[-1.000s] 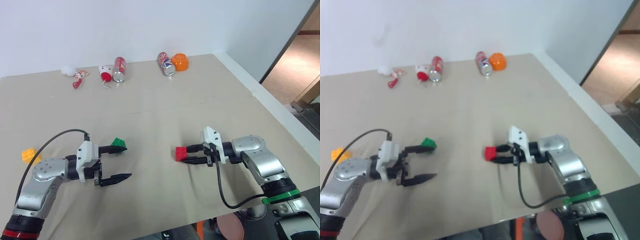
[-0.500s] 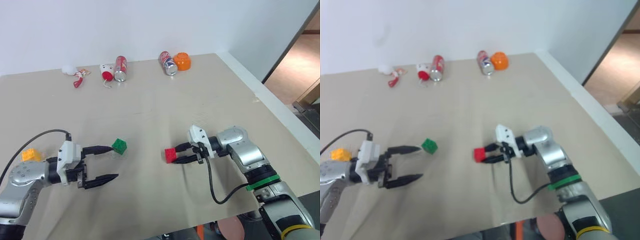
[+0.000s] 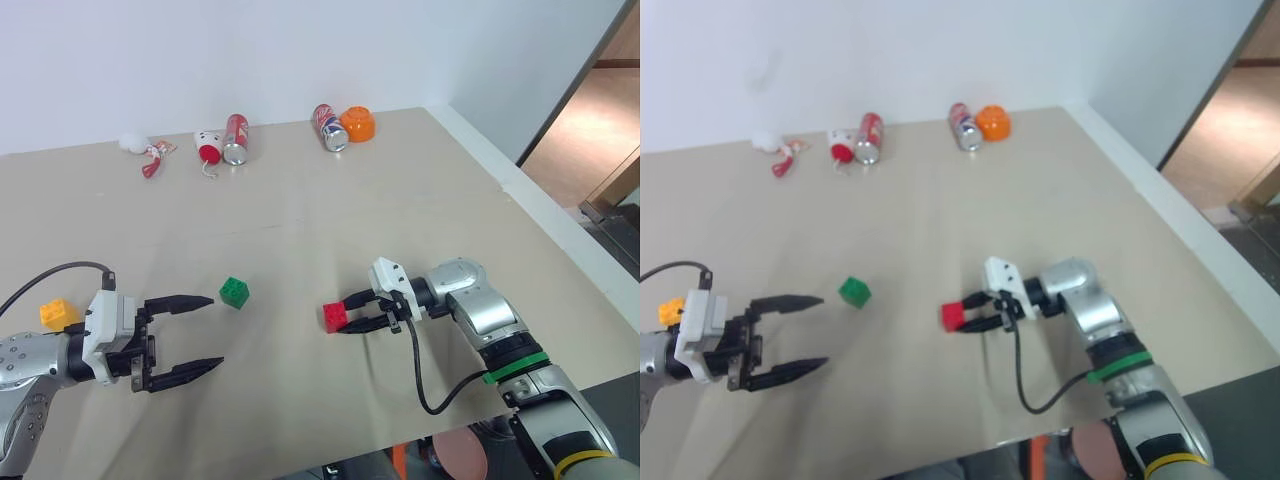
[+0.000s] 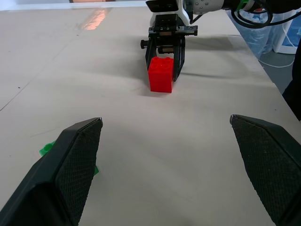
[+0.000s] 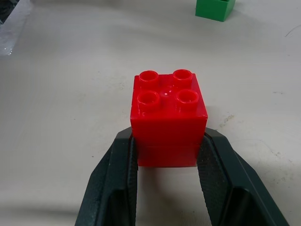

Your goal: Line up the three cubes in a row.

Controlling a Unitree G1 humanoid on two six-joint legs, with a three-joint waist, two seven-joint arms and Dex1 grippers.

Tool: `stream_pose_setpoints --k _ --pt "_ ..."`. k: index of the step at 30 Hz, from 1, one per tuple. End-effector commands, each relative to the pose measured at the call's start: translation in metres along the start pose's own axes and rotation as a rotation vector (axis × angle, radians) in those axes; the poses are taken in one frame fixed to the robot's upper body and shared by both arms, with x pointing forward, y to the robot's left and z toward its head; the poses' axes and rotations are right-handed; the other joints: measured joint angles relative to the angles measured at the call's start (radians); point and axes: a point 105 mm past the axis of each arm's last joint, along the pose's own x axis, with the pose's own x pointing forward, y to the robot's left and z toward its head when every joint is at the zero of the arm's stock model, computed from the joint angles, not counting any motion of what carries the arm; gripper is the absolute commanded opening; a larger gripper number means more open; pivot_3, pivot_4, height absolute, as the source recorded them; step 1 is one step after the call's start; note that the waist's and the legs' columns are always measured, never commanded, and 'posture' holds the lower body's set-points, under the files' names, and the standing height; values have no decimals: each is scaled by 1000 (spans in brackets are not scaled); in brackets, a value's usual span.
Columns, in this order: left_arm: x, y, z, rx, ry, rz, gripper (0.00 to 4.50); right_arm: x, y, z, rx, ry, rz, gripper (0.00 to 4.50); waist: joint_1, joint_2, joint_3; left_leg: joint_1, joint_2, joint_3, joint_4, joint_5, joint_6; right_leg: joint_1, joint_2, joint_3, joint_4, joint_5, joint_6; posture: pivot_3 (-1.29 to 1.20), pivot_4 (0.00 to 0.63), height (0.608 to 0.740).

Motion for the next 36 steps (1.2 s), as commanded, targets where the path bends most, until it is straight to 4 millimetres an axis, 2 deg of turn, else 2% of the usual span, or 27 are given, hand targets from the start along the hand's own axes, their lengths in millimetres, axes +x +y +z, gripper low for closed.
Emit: stream_pose_setpoints --k 1,6,7,14,20,26,31,36 --pt "0 4 7 36 -6 9 4500 2 0 1 -30 14 15 1201 0 0 0 0 0 0 0 0 0 0 0 0 0 0 0 0 150 740" --pt "2 7 7 45 -6 15 4500 4 -1 -5 -53 30 17 1201 0 0 0 1 0 1 0 0 0 0 0 1 0 0 0 0 150 740" --pt "2 8 7 47 -5 17 4500 4 -3 -5 -60 28 8 2225 0 0 0 1 0 1 0 0 0 0 0 1 0 0 0 0 150 740" --pt "4 10 6 59 -5 31 4500 4 -16 -2 -63 21 -12 4476 -4 0 0 2 1 4 0 0 0 1 0 3 0 2 0 0 150 740" --pt "3 14 4 54 -9 57 4500 -7 -12 -4 -33 76 30 4476 -2 0 0 2 0 4 0 1 0 1 0 4 0 2 0 0 150 740" --pt "0 21 -9 -26 30 120 4500 -36 -9 6 -31 118 50 4476 10 0 0 0 -1 4 0 0 -1 0 -1 3 0 1 0 0 150 740" --pt "4 17 -21 -78 72 108 4500 -62 -5 30 -51 105 38 4476 8 1 0 -2 -1 4 0 0 -1 -1 -2 3 0 0 1 0 150 740" --pt "16 20 -31 -120 74 148 4500 -77 -25 79 -67 -67 -92 4476 3 1 1 -1 -1 4 0 0 -1 -1 -1 3 0 1 1 0 150 740"
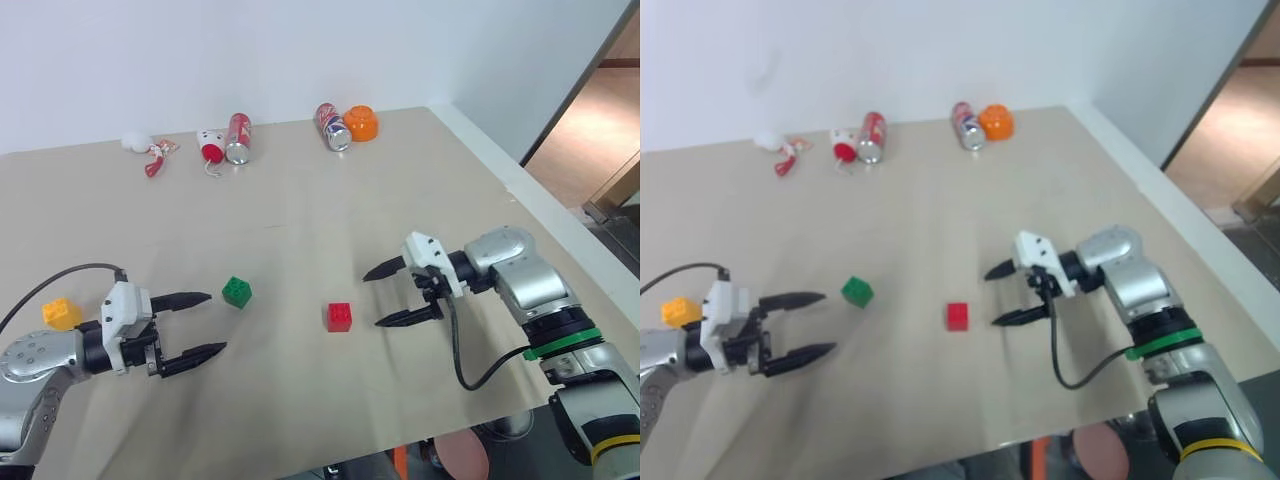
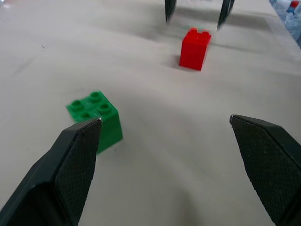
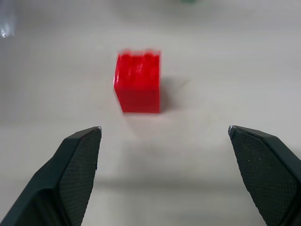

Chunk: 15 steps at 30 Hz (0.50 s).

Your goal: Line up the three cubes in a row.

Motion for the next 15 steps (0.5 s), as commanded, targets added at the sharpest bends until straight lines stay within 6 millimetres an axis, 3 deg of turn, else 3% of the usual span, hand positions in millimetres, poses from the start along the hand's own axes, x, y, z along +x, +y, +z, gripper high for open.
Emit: stream_pose_setpoints --k 1,4,7,15 --pt "9 5 -3 -14 -6 53 4500 -17 -19 57 -76 -190 -109 4476 -1 0 0 0 0 0 0 0 0 0 0 0 0 0 1 0 150 740" --pt "16 11 -9 -30 4 103 4500 -22 -36 78 -44 -301 -226 4476 -1 0 0 0 0 -1 0 0 0 0 0 0 0 1 1 0 150 740" --pt "22 13 -11 -58 -4 141 4500 -17 -34 90 -47 -373 -250 4476 3 0 0 -1 0 -1 1 0 0 0 0 0 0 3 5 0 150 740" --pt "34 13 -23 -77 41 195 4500 5 -14 87 -21 -402 -239 4476 7 0 0 -4 -1 -1 1 -2 -1 -1 -2 0 -1 1 6 0 150 740"
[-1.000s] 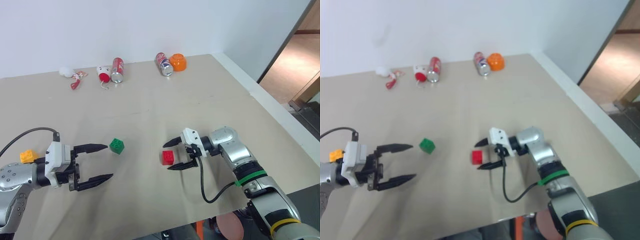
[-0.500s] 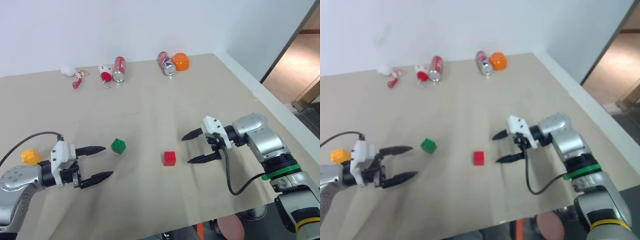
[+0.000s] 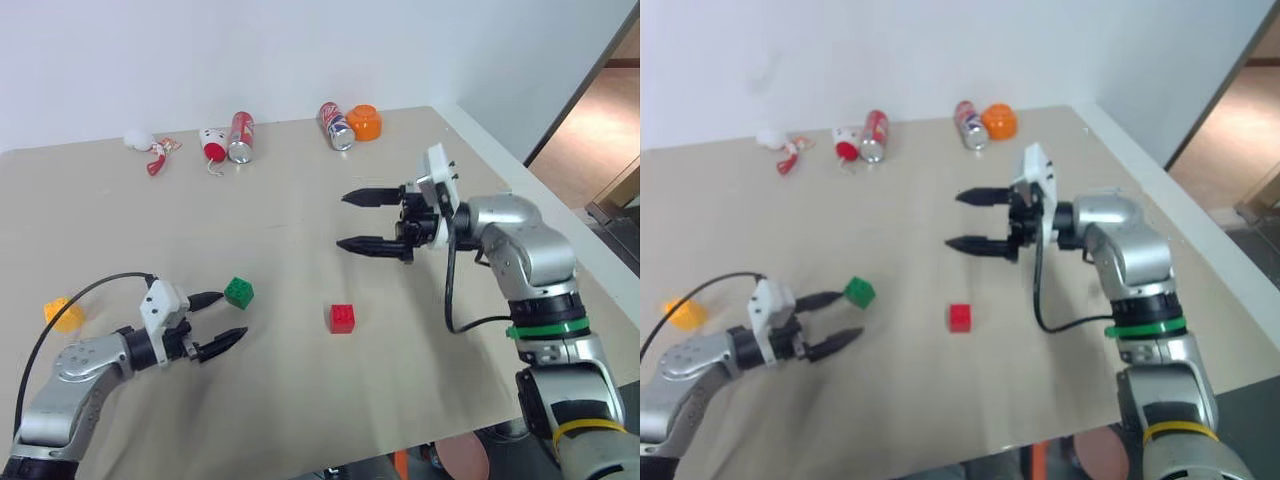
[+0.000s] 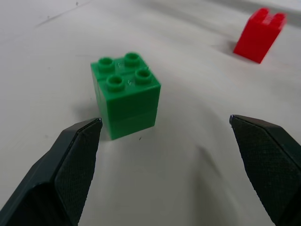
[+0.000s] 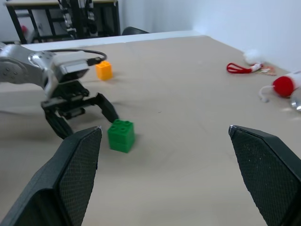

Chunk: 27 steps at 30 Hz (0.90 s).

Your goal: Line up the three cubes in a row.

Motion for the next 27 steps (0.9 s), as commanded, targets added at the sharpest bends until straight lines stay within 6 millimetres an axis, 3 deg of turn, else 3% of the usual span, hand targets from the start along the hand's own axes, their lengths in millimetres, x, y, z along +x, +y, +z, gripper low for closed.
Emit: stream_pose_setpoints --k 1,12,26,27 --pt "5 0 2 44 13 15 4500 1 9 14 -46 -36 10 4476 0 0 0 0 0 0 0 0 0 0 0 0 0 0 0 0 150 740" --pt "29 16 7 50 13 153 4500 8 22 4 -23 -18 43 4476 -1 0 0 1 0 0 1 1 0 1 0 0 0 2 1 0 150 740" --pt "27 22 -1 -84 61 296 4500 10 21 -1 -16 -15 47 4476 -3 0 0 1 0 0 1 1 0 2 1 0 0 2 1 0 150 740" --pt "28 23 0 -88 60 300 4252 11 20 -1 -16 -15 46 4498 -4 0 0 1 0 0 0 1 0 2 1 0 0 2 1 0 150 740"
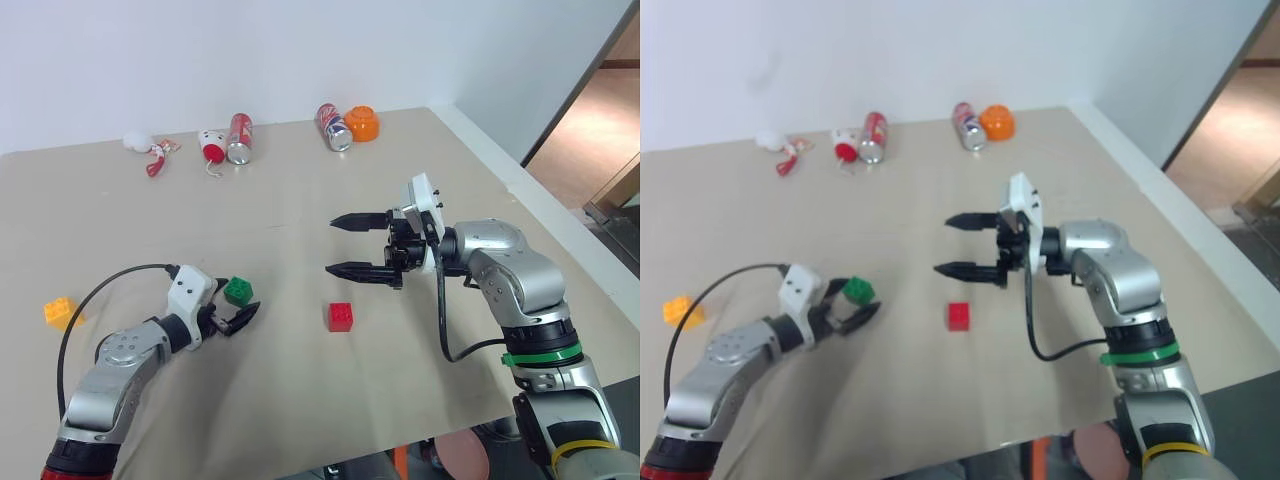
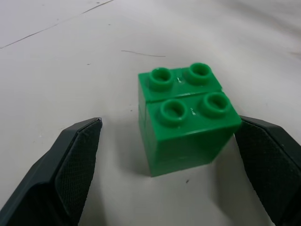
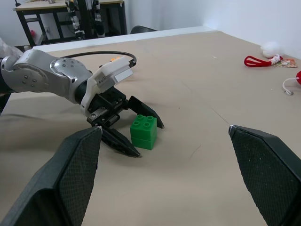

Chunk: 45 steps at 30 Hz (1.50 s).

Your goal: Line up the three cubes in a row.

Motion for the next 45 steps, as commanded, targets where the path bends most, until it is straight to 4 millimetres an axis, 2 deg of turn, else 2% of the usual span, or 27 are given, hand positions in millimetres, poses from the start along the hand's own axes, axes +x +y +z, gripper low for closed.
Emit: stream_pose_setpoints --k 1,3,4,9,15,18,21,25,28,32,38,45 --pt "-2 6 1 -24 12 47 3950 3 1 7 -38 -13 16 4500 -1 0 0 0 0 0 0 0 0 0 0 0 0 0 0 0 150 740" --pt "-2 7 3 -27 8 49 3472 4 1 6 -38 -12 16 4500 -1 0 0 0 0 0 0 0 0 0 0 0 0 0 0 0 150 740" --pt "-2 7 4 -30 7 48 2928 4 0 6 -39 -11 17 4500 -1 0 0 0 0 0 0 0 0 0 0 0 0 0 0 0 150 740" --pt "-3 8 5 -39 5 37 1331 4 -2 6 -44 -7 15 4500 0 0 0 0 0 0 0 0 0 0 0 0 0 0 0 0 150 740" --pt "-7 -11 23 -24 -102 -148 1333 4 -2 6 -48 -2 23 4500 0 0 0 0 0 0 0 0 0 -1 -1 0 0 0 0 0 150 740" --pt "-12 -26 26 136 -124 -307 1333 2 4 5 -33 15 66 4500 0 0 0 0 0 0 0 0 0 -1 0 0 0 0 -1 0 150 740" --pt "-19 -42 24 289 -134 -488 1333 -7 21 -4 2 80 158 4500 2 0 0 0 -1 0 0 0 0 -1 -1 0 0 -1 -1 0 150 740" --pt "-23 -48 16 441 -106 -672 1333 -21 39 -18 30 163 229 4500 3 0 0 0 -1 0 0 0 0 -1 -1 0 -1 -1 -1 0 150 740" --pt "-19 -45 17 475 -106 -731 1333 -27 47 -20 58 179 243 4500 4 0 0 0 -1 0 0 0 0 -1 -1 -1 -1 -1 -1 0 150 740" --pt "-4 -42 20 534 -111 -782 1333 -36 61 -26 86 208 252 4500 4 0 0 -1 -1 0 1 0 0 0 -1 -1 -1 0 0 0 150 740" --pt "14 -44 21 555 -122 -825 1333 -36 62 -21 98 177 192 4500 2 0 0 -2 -1 1 1 0 0 0 -1 0 -1 0 1 0 150 740" --pt "20 -49 18 540 -102 -851 1333 -35 65 -20 97 169 164 4500 3 0 0 -2 -1 0 1 0 0 0 -1 0 -1 0 1 0 150 740"
